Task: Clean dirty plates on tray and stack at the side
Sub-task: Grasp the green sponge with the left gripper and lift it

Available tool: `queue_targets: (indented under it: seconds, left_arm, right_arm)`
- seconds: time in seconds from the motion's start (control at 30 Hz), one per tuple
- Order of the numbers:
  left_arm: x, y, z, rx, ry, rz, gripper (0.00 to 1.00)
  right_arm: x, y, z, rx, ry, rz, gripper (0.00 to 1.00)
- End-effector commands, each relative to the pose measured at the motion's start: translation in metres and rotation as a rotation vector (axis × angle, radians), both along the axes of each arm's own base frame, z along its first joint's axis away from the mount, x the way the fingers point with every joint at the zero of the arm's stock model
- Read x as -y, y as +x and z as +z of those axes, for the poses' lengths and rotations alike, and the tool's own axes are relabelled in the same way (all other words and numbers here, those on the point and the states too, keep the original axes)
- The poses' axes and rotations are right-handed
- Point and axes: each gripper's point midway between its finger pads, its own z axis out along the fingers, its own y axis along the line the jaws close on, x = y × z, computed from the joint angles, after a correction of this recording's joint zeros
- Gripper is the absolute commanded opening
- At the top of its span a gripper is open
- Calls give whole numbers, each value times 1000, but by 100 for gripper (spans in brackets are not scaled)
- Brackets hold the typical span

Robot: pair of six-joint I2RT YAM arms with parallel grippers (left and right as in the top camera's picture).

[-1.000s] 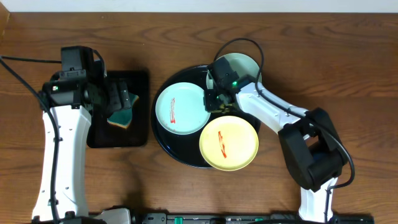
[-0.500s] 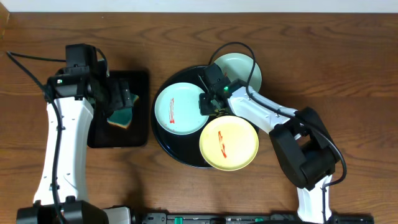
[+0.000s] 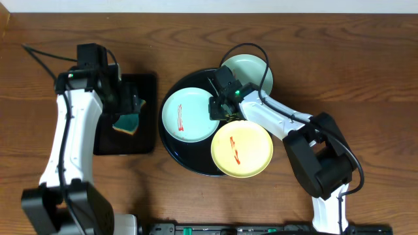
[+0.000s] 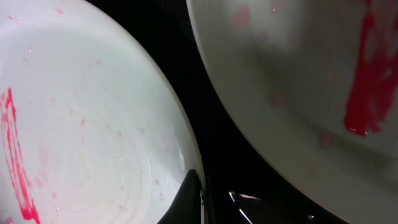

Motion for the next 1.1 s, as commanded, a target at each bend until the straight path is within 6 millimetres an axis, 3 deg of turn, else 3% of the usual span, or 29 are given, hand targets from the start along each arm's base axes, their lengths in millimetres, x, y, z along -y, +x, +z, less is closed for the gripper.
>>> queue_targets:
  seconds: [0.0,0.17,0.63,0.73,0.87,0.97,1.07]
  left_arm:
    - [-2,4,-16,-55,22,-123,84]
    - [-3,6,-43,-129,28,-216,80]
    - [-14,26,-104,-198,53,-208,74]
    - [-15,28,-114,-206,51,-208,64]
    - [-15,30,-118,-206,51,-208,42]
    - [-15,31,-118,-204,51,-207,38]
    - [-15,28,-120,-210,50,-207,21]
  right_arm:
    - [2,-2,-14,-6,-43,14,1]
    - [2,-2,-14,-7,-44,14,1]
    - [2,-3,-14,-7,-49,25,1]
    - [2,-3,-15,-7,-51,28,1]
    - [3,-3,-15,-9,-52,28,1]
    - [3,-3,-15,-9,-52,28,1]
    - [3,-3,-15,-9,-52,28,1]
